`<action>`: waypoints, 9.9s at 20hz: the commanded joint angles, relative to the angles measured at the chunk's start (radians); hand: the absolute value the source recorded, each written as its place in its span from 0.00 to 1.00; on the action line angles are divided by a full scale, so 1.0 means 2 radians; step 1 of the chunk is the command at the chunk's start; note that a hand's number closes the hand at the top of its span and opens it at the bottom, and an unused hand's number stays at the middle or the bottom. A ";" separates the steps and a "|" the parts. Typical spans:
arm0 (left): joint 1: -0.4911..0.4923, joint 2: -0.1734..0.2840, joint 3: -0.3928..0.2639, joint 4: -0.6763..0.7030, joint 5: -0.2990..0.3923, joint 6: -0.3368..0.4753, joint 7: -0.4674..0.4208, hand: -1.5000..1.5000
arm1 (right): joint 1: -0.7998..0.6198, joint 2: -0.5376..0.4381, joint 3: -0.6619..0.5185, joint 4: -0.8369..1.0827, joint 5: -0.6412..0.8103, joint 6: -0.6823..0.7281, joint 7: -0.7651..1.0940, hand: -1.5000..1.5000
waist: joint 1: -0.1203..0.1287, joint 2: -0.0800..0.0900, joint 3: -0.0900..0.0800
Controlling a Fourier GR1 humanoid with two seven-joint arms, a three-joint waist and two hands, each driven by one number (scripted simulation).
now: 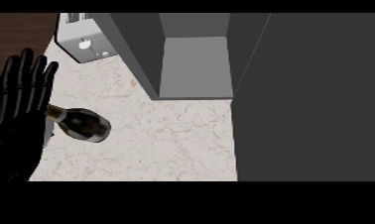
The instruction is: Pick up the wine, place it into the cabinet and close the cabinet
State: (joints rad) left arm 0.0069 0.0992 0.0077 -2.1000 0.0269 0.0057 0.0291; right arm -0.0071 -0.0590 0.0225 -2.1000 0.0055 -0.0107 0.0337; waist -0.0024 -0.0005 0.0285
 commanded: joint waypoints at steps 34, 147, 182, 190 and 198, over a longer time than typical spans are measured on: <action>-0.078 0.029 0.091 0.063 0.206 -0.015 0.117 0.00 | 0.105 -0.035 -0.026 -0.155 -0.161 0.133 0.150 0.00 | 0.000 0.000 -0.014; -0.210 0.116 0.164 0.947 0.042 -0.277 -0.455 1.00 | 0.031 0.003 -0.023 -0.124 -0.114 0.139 0.172 0.00 | -0.007 0.003 -0.015; 0.127 -0.050 -0.097 0.171 0.174 -0.043 -0.185 1.00 | 0.073 -0.005 -0.054 -0.120 -0.140 0.162 0.156 0.00 | 0.001 -0.001 -0.014; 0.014 -0.050 -0.105 0.173 0.182 0.050 -0.094 1.00 | 0.014 -0.004 -0.045 -0.116 -0.133 0.132 0.190 0.00 | 0.000 0.000 -0.014; -0.102 -0.050 -0.163 0.250 0.157 0.166 -0.124 1.00 | 0.050 0.008 -0.047 -0.060 -0.114 0.165 0.121 0.00 | -0.002 0.001 -0.014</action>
State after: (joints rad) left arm -0.1041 0.0006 -0.2499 -1.6652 0.3554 0.2214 -0.1979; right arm 0.0773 -0.0610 -0.0796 -2.2799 -0.2557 0.2988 0.3418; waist -0.0046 -0.0001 0.0000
